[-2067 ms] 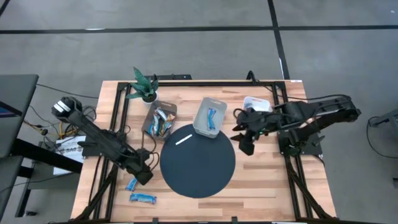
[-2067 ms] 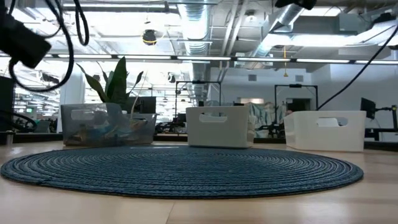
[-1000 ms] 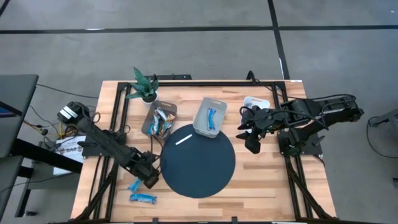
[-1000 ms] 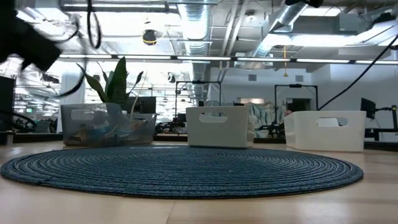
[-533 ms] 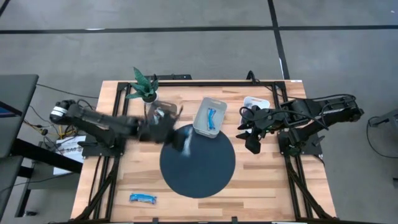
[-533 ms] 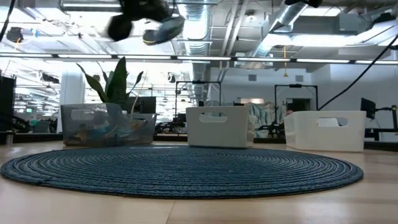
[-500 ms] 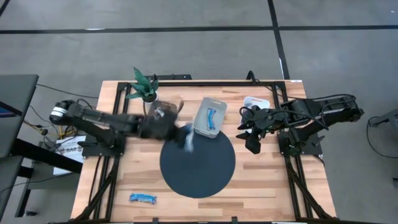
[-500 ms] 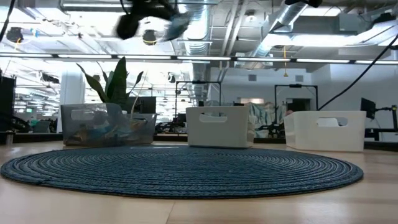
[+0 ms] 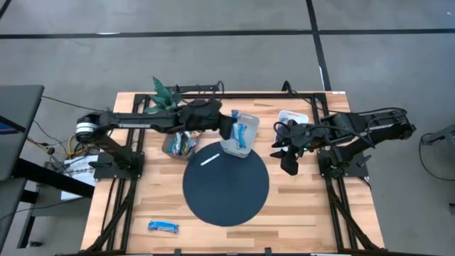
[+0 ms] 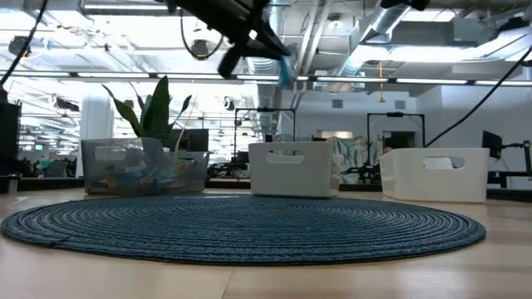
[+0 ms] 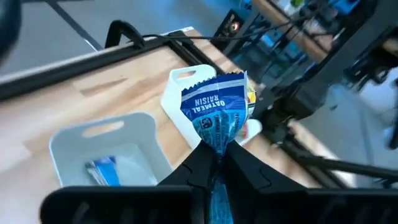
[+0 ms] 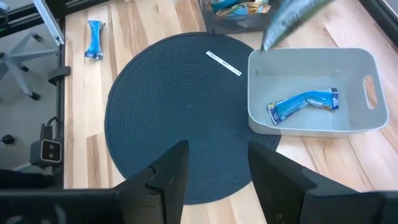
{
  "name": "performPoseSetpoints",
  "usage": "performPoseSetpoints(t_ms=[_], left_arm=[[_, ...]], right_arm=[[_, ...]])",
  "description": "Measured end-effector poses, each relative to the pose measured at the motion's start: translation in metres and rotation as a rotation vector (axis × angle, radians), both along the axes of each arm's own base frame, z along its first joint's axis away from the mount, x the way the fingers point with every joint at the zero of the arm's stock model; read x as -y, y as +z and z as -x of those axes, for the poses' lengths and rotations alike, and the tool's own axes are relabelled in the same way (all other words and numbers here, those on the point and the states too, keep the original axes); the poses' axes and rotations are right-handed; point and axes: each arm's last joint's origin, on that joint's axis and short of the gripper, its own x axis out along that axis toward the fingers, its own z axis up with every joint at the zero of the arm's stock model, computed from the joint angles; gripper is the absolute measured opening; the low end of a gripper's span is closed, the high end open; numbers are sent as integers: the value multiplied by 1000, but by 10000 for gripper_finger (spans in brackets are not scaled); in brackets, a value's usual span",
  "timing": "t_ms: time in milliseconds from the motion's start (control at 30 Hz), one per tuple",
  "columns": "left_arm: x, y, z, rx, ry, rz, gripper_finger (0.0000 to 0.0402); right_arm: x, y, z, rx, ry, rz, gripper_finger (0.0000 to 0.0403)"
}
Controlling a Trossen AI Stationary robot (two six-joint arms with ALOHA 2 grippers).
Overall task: Pick and place Granola Bars by type
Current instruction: Put the top blue granola bar into the gray bin, then put the blue granola bar into the gray bin
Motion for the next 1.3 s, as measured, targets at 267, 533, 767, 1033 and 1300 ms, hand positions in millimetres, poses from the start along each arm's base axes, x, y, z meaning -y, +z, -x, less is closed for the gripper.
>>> performPoseSetpoints(t_ms=[267, 533, 767, 1033, 1300], left_arm=[[-15, -8, -21, -86, -49, -39, 103], [-28, -11, -13, -116, -73, 72, 171], [-2, -2, 1, -253, -300, 123, 138], [66, 25, 39, -561, -545, 141, 83], [134, 22, 90, -939, -726, 103, 74]], right_arm=[[1, 0, 0, 0, -5, 1, 152], [1, 0, 0, 0, -5, 1, 154], [1, -1, 1, -18, -5, 5, 148], [1, -3, 4, -54, -1, 13, 146], [0, -5, 6, -81, 6, 17, 141]])
